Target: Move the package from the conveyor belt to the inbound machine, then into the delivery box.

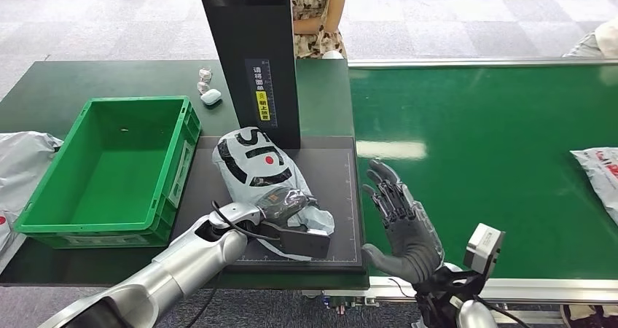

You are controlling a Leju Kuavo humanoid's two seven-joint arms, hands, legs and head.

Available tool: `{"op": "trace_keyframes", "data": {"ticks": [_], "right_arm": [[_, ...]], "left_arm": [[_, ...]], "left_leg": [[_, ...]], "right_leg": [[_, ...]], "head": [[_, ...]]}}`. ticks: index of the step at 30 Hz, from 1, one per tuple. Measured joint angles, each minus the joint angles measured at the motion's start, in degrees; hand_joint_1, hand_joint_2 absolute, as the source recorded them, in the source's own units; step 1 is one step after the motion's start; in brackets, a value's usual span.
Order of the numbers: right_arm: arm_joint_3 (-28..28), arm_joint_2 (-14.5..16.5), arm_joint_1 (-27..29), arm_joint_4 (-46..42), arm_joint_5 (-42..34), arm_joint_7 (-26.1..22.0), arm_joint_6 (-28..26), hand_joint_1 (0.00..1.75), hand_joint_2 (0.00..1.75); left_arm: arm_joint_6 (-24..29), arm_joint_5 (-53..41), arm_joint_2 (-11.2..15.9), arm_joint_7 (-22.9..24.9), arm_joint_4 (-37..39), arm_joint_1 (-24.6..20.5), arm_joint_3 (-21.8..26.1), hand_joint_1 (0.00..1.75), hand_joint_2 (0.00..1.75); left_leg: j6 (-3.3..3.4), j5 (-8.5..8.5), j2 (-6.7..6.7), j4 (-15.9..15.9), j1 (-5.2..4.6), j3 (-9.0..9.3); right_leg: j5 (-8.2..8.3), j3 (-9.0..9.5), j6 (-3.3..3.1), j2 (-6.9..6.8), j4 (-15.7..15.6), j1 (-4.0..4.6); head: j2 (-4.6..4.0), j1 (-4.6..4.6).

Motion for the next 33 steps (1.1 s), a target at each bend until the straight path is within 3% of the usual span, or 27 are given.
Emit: {"op": "trace_keyframes", "data": {"ticks": [5, 10, 16, 23, 29, 33], "right_arm": [[-0.5, 0.0, 1.7, -1.2, 0.8, -0.3, -1.0, 0.0, 1.75], [-1.4, 0.0, 4.0, -2.7, 1.7, -0.5, -2.0, 0.0, 1.75], [-2.4, 0.3, 6.1, -4.2, 2.3, -0.7, -3.2, 0.0, 1.75], [-2.7, 0.7, 7.5, -5.0, 2.9, -1.3, -4.4, 0.0, 1.75], [-2.8, 1.3, 8.1, -5.2, 2.9, -1.2, -4.0, 0.0, 1.75], [-2.8, 1.7, 8.0, -5.2, 3.1, -0.8, -2.7, 0.0, 1.75]], "left_arm": [[6.9, 4.1, 1.0, 0.0, -2.1, 1.6, 1.3, 1.75, 1.75], [16.3, 7.8, 3.6, 0.1, -11.1, 6.1, 6.9, 1.75, 1.75], [27.1, 8.7, 5.9, -1.9, -27.6, 15.4, 16.6, 1.75, 1.75], [40.3, 6.9, 6.4, -9.3, -47.2, 28.5, 25.7, 1.75, 1.75], [43.4, 7.5, 6.4, -10.0, -56.9, 32.7, 31.1, 1.75, 1.75], [37.7, 7.4, 6.4, -4.7, -58.2, 32.0, 34.7, 1.75, 1.75]], "left_leg": [[0.0, 0.0, 0.0, 0.0, 0.0, -0.08], [0.0, -0.01, 0.01, 0.0, 0.01, -0.18], [-0.05, -0.05, 0.03, 0.0, 0.01, -0.28], [-0.07, -0.14, 0.08, 0.0, 0.01, -0.33], [-0.07, -0.14, 0.08, 0.0, 0.01, -0.33], [-0.08, -0.11, 0.06, 0.0, 0.02, -0.33]], "right_leg": [[0.0, -0.08, 0.0, 0.0, 0.0, 0.0], [-0.02, -0.17, -0.02, 0.02, 0.0, 0.01], [-0.07, -0.28, 0.0, 0.05, 0.0, 0.01], [-0.14, -0.37, 0.04, 0.09, 0.0, 0.01], [-0.15, -0.37, 0.04, 0.08, 0.0, 0.01], [-0.14, -0.38, 0.03, 0.05, 0.0, 0.02]], "head": [[0.0, 0.0], [0.0, 0.0], [0.0, 0.01], [0.0, -0.01], [0.0, 0.0], [0.0, 0.0]]}}
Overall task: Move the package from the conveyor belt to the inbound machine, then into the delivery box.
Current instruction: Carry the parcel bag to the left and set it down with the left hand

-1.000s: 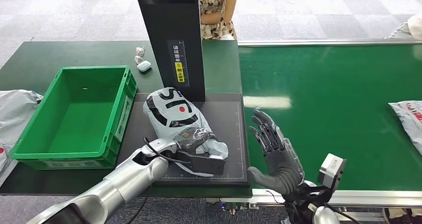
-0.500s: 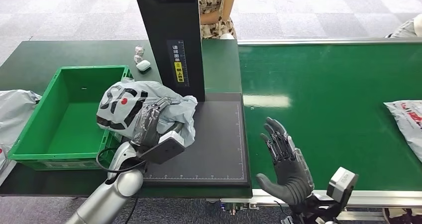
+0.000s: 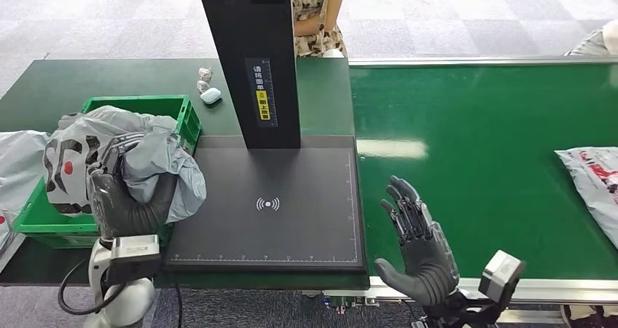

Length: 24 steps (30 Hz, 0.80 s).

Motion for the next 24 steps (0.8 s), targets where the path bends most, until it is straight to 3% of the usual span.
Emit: {"op": "trace_keyframes", "data": {"ticks": [4, 9, 18, 23, 24], "right_arm": [[0.0, 0.4, -0.8, 0.1, 0.2, 0.8, 1.3, 0.0, 1.75], [0.0, 0.5, -2.3, 0.5, 0.0, 1.5, 2.6, 0.0, 1.75], [0.2, 0.7, -6.3, 2.5, -1.1, 4.0, 2.9, 0.0, 1.75], [0.2, 0.8, -7.1, 3.0, -1.3, 4.7, 2.3, 0.0, 1.75], [0.2, 0.8, -7.2, 3.2, -1.3, 4.7, 2.2, 0.0, 1.75]], "left_arm": [[-8.2, -3.1, -0.3, 6.9, 4.2, -5.4, 4.2, 1.75, 1.75], [-14.6, -7.1, -0.3, 12.7, 17.1, -15.3, 8.0, 1.75, 1.75], [-14.8, -13.9, 1.4, 18.3, 51.4, -33.5, 11.4, 1.75, 1.75], [-14.0, -15.0, 2.2, 19.0, 63.1, -37.6, 12.6, 1.75, 1.75], [-13.8, -15.1, 2.3, 19.1, 64.7, -37.9, 12.8, 1.67, 1.75]], "left_leg": [[-0.01, 0.11, -0.03, 0.0, 0.0, 0.0], [-0.03, 0.22, -0.01, 0.0, 0.0, -0.01], [-0.09, 0.35, 0.13, 0.0, 0.05, -0.1], [-0.1, 0.34, 0.12, 0.0, 0.05, -0.16], [-0.1, 0.34, 0.11, 0.0, 0.05, -0.18]], "right_leg": [[0.1, -0.01, -0.06, -0.02, 0.0, 0.0], [0.24, -0.03, -0.06, 0.02, 0.0, 0.01], [0.4, -0.15, -0.15, 0.17, 0.0, 0.05], [0.39, -0.2, -0.15, 0.16, 0.0, 0.05], [0.39, -0.21, -0.15, 0.16, 0.0, 0.05]], "head": [[0.0, 0.0], [0.0, -0.01], [0.0, 0.0], [0.0, 0.0], [0.0, 0.0]]}}
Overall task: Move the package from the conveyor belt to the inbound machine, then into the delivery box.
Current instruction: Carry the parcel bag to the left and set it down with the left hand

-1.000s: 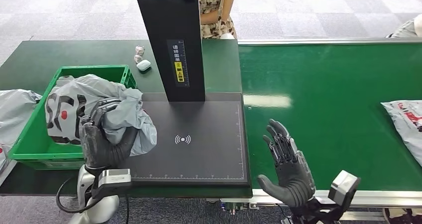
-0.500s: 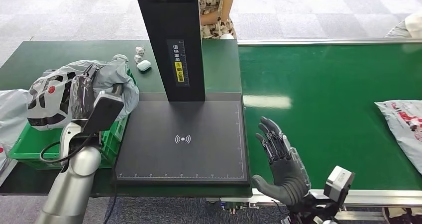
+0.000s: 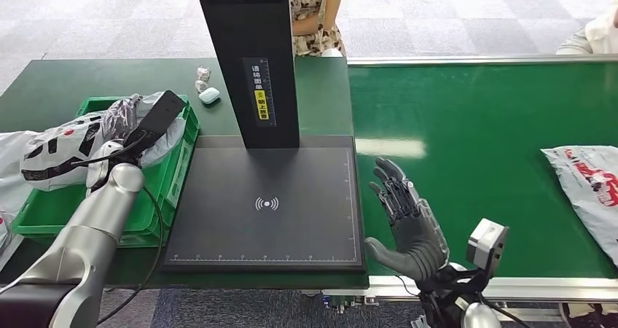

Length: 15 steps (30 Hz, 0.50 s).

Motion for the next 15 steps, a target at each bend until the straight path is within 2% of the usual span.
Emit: {"op": "trace_keyframes", "data": {"ticks": [1, 3, 5, 8, 11, 15], "right_arm": [[0.0, 0.0, -0.1, 0.2, 0.0, 0.0, 0.0, 0.0, 1.75], [0.0, 0.0, -0.3, 0.5, -0.1, 0.0, 0.0, 0.0, 1.75], [0.0, 0.0, -0.4, 0.9, -0.1, -0.1, 0.0, 0.0, 1.75], [0.0, 0.0, -0.5, 1.3, -0.2, -0.4, -0.1, 0.0, 1.75], [0.0, 0.0, -0.2, 1.3, -0.1, -1.1, -0.8, 0.0, 1.75], [-0.1, 0.0, 1.7, 0.6, 0.0, -1.8, -1.7, 0.0, 1.75]], "left_arm": [[0.1, -0.1, 0.1, 0.2, 1.5, -0.3, 0.1, 1.6, 1.75], [0.2, -0.4, 0.3, 0.7, 3.9, -0.6, 0.3, 0.72, 1.75], [0.1, -0.8, 0.5, 1.2, 5.9, -0.6, 0.5, 0.0, 1.75], [-0.3, -1.0, 0.6, 1.0, 7.5, -0.6, 1.1, 0.0, 1.75], [-1.2, 2.3, 0.3, -2.6, 7.1, 0.0, 2.1, 0.0, 1.75], [-2.4, 13.5, -1.3, -9.4, -0.8, 6.6, 5.1, 0.0, 1.75]], "left_leg": [[0.0, 0.0, -0.01, 0.0, 0.0, -0.02], [0.0, 0.0, 0.0, 0.0, 0.0, -0.04], [0.0, 0.0, 0.0, 0.0, 0.0, -0.04], [0.0, 0.0, -0.01, 0.0, -0.01, -0.04], [0.0, 0.0, -0.01, 0.0, -0.01, -0.02], [0.0, -0.03, 0.0, 0.0, -0.03, -0.03]], "right_leg": [[0.0, -0.01, 0.0, 0.0, 0.0, 0.0], [0.0, -0.03, 0.0, 0.0, 0.0, 0.0], [0.0, -0.04, 0.0, 0.0, 0.0, 0.0], [0.0, -0.04, 0.0, -0.01, 0.0, -0.01], [0.0, -0.03, 0.01, -0.01, 0.0, -0.01], [-0.02, -0.04, 0.01, 0.0, 0.0, -0.02]], "head": [[0.0, 0.0], [0.0, 0.01], [0.0, 0.01], [0.0, 0.01], [0.0, 0.0], [0.0, -0.01]]}}
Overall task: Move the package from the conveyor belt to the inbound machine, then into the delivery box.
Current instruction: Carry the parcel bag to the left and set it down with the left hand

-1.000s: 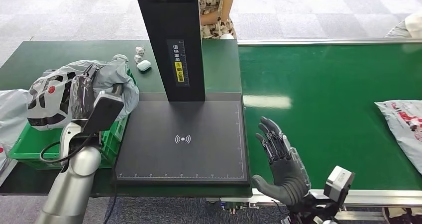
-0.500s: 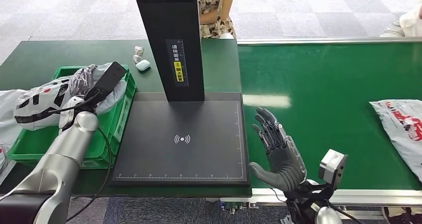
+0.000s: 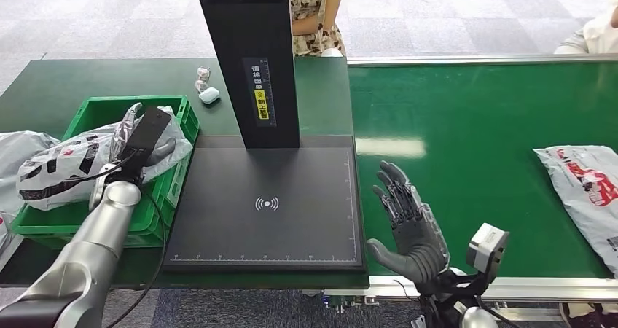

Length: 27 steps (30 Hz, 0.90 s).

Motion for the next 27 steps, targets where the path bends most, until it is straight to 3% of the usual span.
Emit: {"op": "trace_keyframes", "data": {"ticks": [8, 16, 22, 27], "right_arm": [[-0.8, 1.0, 4.4, -2.9, 0.9, -0.6, -1.2, 0.0, 1.75], [-2.2, 2.7, 7.4, -4.6, 0.8, -1.4, -0.6, 0.0, 1.75], [-3.0, 3.7, 8.1, -5.2, 0.7, -1.3, 0.1, 0.0, 1.75], [-3.6, 4.3, 8.0, -5.7, 1.0, -0.4, 1.0, 0.0, 1.75]], "left_arm": [[1.2, 13.2, -5.0, -6.2, -29.5, 20.6, 1.1, 0.0, 1.75], [3.7, 11.0, -8.5, -10.8, -58.0, 37.8, -2.5, 0.0, 1.75], [4.3, 10.8, -10.2, -13.2, -71.1, 46.9, -5.2, 0.0, 1.75], [0.3, 13.7, -10.5, -13.6, -75.4, 51.4, -8.0, 0.0, 1.75]], "left_leg": [[0.11, -0.18, 0.07, 0.0, -0.03, -0.05], [0.05, -0.31, 0.11, 0.0, -0.03, -0.08], [0.06, -0.34, 0.11, 0.0, 0.0, -0.08], [0.05, -0.34, 0.08, 0.0, 0.0, -0.07]], "right_leg": [[-0.15, -0.06, 0.15, 0.09, 0.0, -0.04], [-0.23, -0.1, 0.14, 0.15, 0.0, -0.04], [-0.28, -0.1, 0.1, 0.13, 0.0, -0.01], [-0.28, -0.08, 0.1, 0.08, 0.0, 0.0]], "head": [[0.0, 0.01], [0.0, 0.02], [0.0, 0.01], [0.0, 0.01]]}}
